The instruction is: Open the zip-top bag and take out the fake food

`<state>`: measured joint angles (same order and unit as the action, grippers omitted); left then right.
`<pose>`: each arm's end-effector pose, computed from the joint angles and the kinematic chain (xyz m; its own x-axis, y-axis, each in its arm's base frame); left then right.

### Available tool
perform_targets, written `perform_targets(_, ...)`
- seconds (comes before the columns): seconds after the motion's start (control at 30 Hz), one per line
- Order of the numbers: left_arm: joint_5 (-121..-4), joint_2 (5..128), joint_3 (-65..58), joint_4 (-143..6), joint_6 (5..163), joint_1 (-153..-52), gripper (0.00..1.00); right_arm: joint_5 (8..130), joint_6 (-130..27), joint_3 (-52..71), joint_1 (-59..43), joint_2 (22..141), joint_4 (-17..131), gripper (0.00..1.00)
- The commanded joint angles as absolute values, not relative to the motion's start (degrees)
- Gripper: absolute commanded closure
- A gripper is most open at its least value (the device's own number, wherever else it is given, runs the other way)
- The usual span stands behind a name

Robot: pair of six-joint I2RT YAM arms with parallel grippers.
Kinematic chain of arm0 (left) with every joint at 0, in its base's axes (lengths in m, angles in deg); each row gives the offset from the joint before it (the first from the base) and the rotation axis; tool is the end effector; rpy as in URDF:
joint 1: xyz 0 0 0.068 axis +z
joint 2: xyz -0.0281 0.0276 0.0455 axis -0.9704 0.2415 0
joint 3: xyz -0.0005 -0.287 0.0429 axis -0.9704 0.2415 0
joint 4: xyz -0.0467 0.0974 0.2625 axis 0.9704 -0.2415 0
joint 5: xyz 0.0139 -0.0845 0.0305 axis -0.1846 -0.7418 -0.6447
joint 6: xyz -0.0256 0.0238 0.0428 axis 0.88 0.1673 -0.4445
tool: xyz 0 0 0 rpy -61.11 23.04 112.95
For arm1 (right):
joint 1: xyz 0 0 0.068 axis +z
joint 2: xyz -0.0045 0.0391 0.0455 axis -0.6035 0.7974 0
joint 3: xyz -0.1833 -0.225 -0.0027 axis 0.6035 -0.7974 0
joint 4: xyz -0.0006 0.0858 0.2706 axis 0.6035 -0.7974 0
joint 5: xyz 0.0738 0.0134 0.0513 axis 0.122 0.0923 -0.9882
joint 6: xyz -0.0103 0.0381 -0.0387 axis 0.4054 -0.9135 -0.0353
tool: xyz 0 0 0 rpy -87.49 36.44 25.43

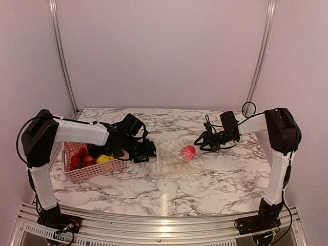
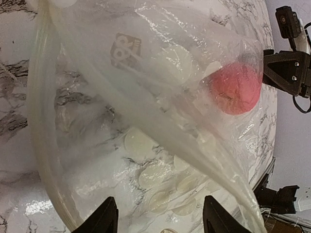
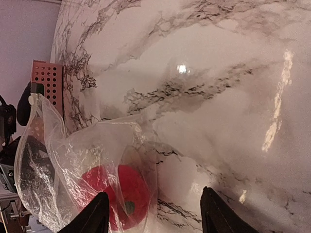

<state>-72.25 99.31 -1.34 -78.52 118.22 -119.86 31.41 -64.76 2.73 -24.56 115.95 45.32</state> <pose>0.3034 -0.3071 0.1832 -0.9473 -0.0444 -0.3172 0.1838 0.7357 -0.6519 0.4051 0.1176 0.1281 -0.9604 0.0303 -0.2769 -0.1954 0.6350 0.7474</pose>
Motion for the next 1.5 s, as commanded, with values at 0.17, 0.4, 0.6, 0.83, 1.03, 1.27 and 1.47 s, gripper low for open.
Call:
perform_targets(0.17, -74.09, 104.05, -4.90, -76.44, 119.34, -120.40, 0.41, 27.71, -67.00, 2.42, -21.13, 114.99, 49.08, 0.37)
perform_targets(0.4, -75.26, 103.93, -1.44, -67.81, 120.89, -120.69, 0.37, 30.10, -69.47, -2.32, -20.24, 113.40, 51.93, 0.55)
perform_targets(0.6, -75.65, 107.19, -0.28, -61.94, 123.14, -121.11, 0.37, 32.89, -68.33, -3.75, -19.97, 114.48, 51.68, 0.79)
perform_targets(0.83, -74.14, 111.13, -4.55, -63.77, 121.58, -122.84, 0.40, 41.15, -62.29, -3.11, -16.65, 115.90, 45.95, 1.00)
perform_targets(1.03, -78.50, 112.55, -4.04, -54.63, 122.05, -124.73, 0.39, 47.73, -60.27, -3.42, -13.23, 116.08, 43.89, 1.00)
perform_targets(1.27, -81.44, 115.00, -7.44, -49.65, 121.94, -126.97, 0.33, 51.52, -62.18, -3.29, -10.19, 116.13, 43.55, 1.00)
perform_targets(1.47, -79.82, 117.47, -11.58, -52.52, 120.61, -128.07, 0.24, 50.23, -64.33, -3.66, -8.46, 115.57, 44.51, 1.00)
